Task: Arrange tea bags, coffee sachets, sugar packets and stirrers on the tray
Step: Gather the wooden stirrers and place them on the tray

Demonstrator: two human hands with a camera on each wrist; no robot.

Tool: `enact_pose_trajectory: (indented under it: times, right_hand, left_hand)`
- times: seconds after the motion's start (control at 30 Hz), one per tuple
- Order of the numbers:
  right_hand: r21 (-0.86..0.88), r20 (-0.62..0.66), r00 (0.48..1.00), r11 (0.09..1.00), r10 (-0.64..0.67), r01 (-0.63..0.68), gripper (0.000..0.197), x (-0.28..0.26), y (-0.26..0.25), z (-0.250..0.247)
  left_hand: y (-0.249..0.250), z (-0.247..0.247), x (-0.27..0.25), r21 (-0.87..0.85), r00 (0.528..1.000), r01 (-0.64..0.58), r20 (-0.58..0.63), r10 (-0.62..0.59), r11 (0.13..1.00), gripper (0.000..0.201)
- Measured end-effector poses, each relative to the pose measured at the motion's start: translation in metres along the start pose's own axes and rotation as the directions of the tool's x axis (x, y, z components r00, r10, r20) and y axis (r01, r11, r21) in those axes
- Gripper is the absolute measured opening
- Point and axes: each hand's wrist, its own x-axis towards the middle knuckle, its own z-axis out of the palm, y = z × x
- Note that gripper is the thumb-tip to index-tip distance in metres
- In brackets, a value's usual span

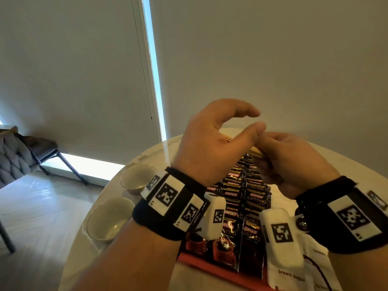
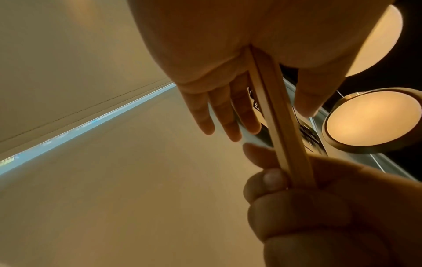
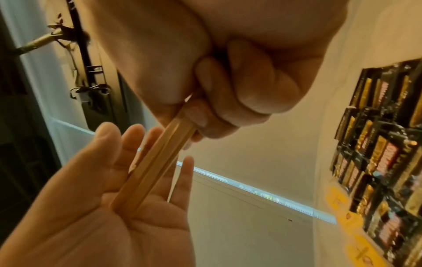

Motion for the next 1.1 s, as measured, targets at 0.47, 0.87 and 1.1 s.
enact_pose_trajectory:
  times: [0.47,0.87,1.1]
  right_hand:
    - [0.22,0.141,0.98,0.96,0.143,-0.172,0.021,-0.024,0.0,0.021]
    - [-0.627,0.162,0.964,0.732,-0.211,0.265,0.018,-0.091,-0.039,-0.032]
    - [-0.695,-0.003,0.987,0.71,-0.159,0.112,0.013,-0.09,-0.045,-0.068]
  left_hand:
    - [0.029,0.009,-0.013,-0.853,0.947,0.265,0.143,-0.287,0.449,0.058]
    - [0.057,0.047,-0.012,-0.829,0.661,0.543,0.322,-0.678,0.135,0.043]
    - [0.06,0.099,0.013,-0.726,0.57,0.668,0.357,-0.74,0.164,0.042]
